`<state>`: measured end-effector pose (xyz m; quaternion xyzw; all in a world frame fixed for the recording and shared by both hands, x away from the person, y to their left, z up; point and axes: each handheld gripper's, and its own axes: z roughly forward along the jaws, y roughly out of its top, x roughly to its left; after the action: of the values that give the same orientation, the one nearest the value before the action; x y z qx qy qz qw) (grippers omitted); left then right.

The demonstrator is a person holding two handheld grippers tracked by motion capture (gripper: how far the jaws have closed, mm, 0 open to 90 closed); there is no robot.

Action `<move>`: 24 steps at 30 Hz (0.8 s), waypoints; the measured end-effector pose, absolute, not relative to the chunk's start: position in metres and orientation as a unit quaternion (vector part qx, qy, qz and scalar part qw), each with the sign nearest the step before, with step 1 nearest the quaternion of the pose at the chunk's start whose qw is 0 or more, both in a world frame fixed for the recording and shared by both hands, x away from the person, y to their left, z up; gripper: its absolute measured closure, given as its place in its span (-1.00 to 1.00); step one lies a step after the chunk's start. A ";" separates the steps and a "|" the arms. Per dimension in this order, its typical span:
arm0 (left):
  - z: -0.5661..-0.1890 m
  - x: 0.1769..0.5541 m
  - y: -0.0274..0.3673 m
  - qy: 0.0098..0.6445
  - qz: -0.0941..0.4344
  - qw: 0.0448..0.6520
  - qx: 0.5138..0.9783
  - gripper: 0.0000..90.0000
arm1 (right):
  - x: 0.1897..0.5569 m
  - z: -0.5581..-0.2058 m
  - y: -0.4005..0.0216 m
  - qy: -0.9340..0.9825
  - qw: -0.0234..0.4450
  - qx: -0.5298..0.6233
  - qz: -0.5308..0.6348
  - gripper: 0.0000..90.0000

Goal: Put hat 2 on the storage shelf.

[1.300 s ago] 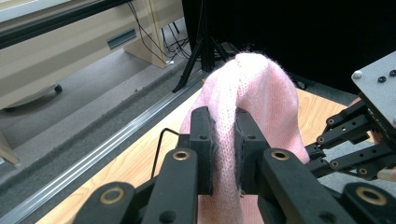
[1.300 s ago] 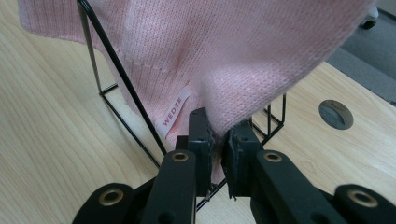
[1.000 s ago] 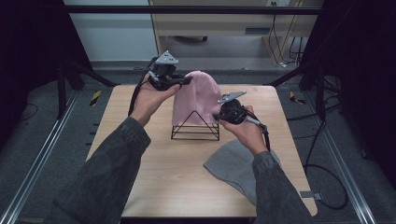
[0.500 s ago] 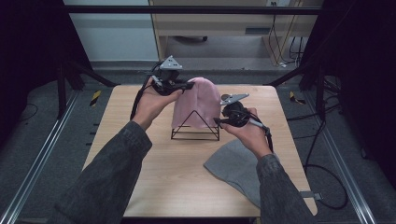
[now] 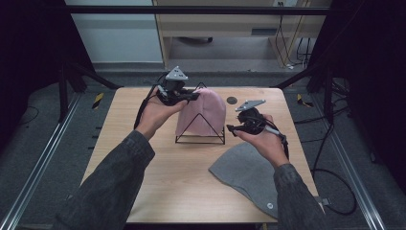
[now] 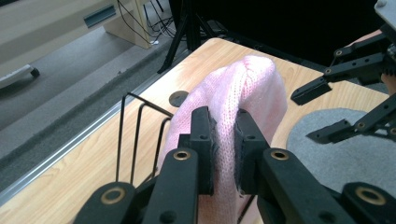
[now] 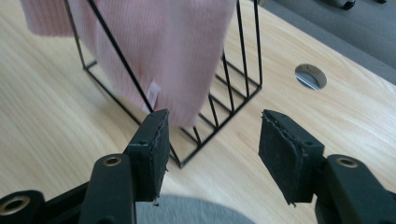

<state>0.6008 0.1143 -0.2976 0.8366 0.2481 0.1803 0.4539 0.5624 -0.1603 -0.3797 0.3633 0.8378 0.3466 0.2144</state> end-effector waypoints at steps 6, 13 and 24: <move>-0.309 0.597 0.120 0.249 0.172 0.442 0.844 0.78 | 0.554 -0.393 -0.177 0.838 0.212 0.374 0.337 -0.06; -0.322 0.595 0.125 0.256 0.163 0.435 0.848 0.77 | 0.545 -0.406 -0.193 0.839 0.209 0.385 0.322 -0.05; -0.335 0.592 0.131 0.262 0.152 0.426 0.853 0.77 | 0.530 -0.427 -0.227 0.837 0.194 0.413 0.304 0.07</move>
<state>0.5918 0.1306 -0.3354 0.8527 0.2616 0.1517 0.4260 0.5296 -0.2270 -0.4269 0.4125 0.8366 0.3035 0.1943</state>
